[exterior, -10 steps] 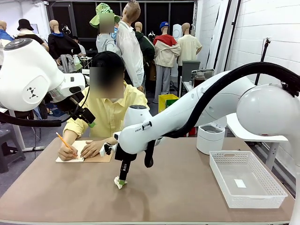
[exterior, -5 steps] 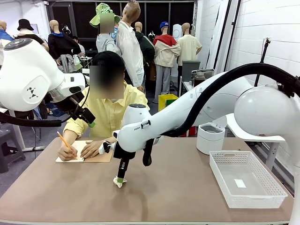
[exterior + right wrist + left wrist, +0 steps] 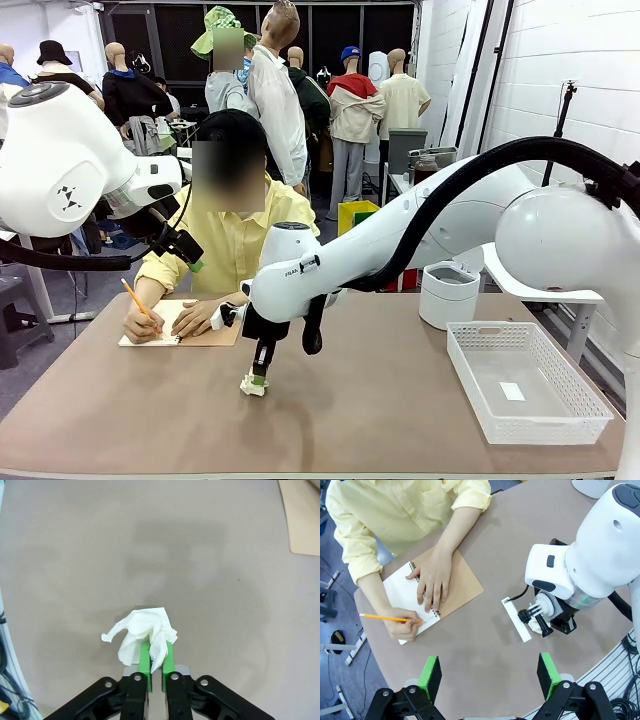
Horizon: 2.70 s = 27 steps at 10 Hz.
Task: Sort the paper based on its condition.
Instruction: If a person hands you a paper, place it in the Organizing basket , and if it's crumpled, put it in the Trash can.
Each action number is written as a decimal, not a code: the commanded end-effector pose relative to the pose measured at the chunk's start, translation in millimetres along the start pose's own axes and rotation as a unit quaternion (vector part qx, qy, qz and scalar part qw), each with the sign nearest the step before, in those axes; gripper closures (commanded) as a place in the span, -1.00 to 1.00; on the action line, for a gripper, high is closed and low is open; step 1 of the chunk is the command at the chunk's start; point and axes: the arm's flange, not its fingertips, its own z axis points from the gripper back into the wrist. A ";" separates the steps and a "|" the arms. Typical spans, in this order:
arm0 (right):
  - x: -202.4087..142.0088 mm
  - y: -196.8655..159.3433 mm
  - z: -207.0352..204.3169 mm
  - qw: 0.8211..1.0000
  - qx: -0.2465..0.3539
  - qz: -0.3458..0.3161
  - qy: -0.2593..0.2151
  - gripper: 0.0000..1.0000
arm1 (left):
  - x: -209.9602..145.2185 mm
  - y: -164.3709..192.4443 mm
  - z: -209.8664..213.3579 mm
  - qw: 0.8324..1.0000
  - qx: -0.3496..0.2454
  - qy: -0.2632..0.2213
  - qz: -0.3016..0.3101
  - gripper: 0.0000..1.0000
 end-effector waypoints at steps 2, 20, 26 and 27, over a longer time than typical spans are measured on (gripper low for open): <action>-4.0 -6.5 20.4 0.999 -0.005 -0.032 -0.024 0.98 | -0.5 1.6 -1.5 1.000 0.001 -0.006 -0.004 -1.00; -198.7 -77.6 225.1 0.894 -0.277 -0.331 0.119 0.98 | -0.5 1.6 -1.5 1.000 0.001 -0.006 -0.004 -1.00; -243.8 -147.8 259.6 0.830 -0.348 -0.409 0.152 0.98 | -0.5 1.6 -1.5 1.000 0.001 -0.006 -0.004 -1.00; -249.9 -160.0 263.1 0.822 -0.360 -0.415 0.153 0.98 | -0.5 1.6 -1.5 1.000 0.001 -0.006 -0.004 -1.00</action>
